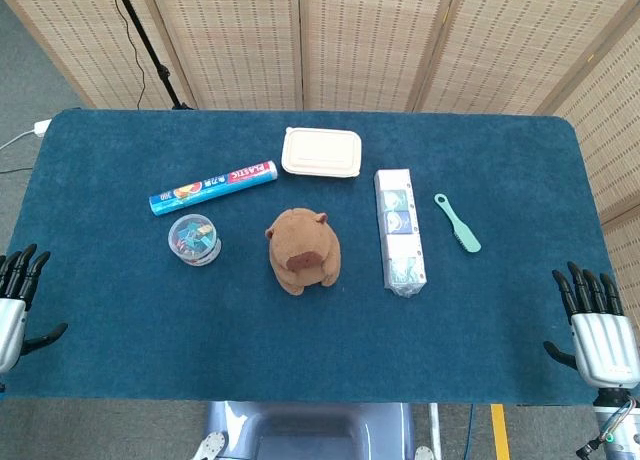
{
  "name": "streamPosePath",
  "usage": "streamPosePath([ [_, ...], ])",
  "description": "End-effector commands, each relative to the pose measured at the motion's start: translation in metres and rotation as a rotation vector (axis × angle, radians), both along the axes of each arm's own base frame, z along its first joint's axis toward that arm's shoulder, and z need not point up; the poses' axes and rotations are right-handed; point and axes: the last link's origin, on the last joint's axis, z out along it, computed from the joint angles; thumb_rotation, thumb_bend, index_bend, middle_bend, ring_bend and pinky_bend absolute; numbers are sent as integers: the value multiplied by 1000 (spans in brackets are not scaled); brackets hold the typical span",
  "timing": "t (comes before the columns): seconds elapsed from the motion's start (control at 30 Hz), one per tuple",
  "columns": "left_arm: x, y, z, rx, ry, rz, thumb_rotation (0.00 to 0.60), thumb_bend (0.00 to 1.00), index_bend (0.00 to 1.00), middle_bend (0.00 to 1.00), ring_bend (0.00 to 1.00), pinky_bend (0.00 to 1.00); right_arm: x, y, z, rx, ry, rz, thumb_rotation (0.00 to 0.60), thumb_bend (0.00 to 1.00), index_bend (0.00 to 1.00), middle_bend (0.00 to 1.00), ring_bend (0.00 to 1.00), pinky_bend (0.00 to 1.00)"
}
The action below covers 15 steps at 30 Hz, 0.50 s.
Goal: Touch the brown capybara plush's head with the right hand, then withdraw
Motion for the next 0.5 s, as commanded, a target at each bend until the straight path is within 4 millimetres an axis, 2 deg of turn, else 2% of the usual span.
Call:
streamPosePath([
  [0.03, 0, 0, 0, -4, -1, 2, 600, 0, 0, 0, 0, 0, -1, 0, 0, 3, 3, -4, 589, 95, 0, 0, 0, 0],
  [0.37, 0, -2, 4, 1, -16, 4, 600, 0, 0, 0, 0, 0, -1, -1, -3, 19, 3, -7, 589, 113, 0, 0, 0, 0],
  [0.43, 0, -1, 4, 0, -19, 5, 600, 0, 0, 0, 0, 0, -2, -1, -4, 23, 7, -9, 593, 60, 0, 0, 0, 0],
  [0.5, -1, -1, 5, -4, -20, 8, 600, 0, 0, 0, 0, 0, -1, -1, -8, 32, -25, -21, 555, 4, 0, 0, 0, 0],
])
